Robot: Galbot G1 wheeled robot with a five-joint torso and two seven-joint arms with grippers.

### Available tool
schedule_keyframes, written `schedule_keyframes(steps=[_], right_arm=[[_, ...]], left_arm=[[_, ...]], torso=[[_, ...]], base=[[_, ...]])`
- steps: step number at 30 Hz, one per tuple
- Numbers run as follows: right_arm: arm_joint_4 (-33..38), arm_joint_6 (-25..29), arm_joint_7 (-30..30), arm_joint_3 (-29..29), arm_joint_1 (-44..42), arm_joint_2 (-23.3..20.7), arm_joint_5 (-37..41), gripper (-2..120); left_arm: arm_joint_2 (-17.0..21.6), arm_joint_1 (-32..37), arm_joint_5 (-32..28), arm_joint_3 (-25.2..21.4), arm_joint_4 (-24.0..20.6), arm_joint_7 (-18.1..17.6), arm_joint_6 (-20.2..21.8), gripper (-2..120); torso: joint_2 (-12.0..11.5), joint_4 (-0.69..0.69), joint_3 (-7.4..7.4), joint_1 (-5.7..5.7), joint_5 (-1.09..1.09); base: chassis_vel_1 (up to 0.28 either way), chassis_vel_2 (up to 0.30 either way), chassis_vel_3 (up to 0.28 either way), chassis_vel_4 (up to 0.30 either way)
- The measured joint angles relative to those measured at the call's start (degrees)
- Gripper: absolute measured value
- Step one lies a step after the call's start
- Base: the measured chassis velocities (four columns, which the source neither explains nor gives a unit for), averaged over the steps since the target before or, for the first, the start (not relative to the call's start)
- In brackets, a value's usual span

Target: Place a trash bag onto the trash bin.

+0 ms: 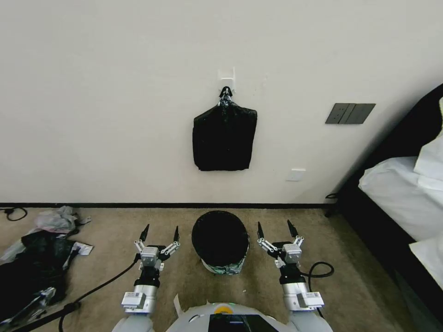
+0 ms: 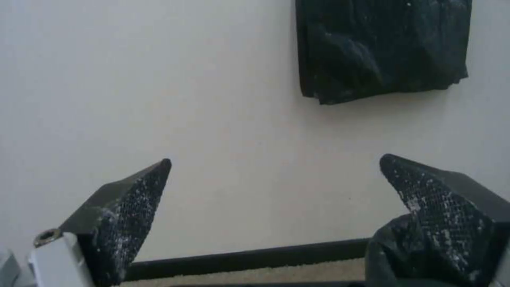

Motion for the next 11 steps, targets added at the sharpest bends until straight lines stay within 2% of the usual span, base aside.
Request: schedule_keyframes(steps=[11], right_arm=[[0.0,-0.3,0.1,-0.1,0.2,-0.1,0.1,100]], left_arm=[[0.0,-0.2,-0.2,0.1,0.1,-0.1,0.2,100]], torso=[[0.0,0.0,0.0,0.0,0.0]], base=[[0.0,0.0,0.0,0.0]])
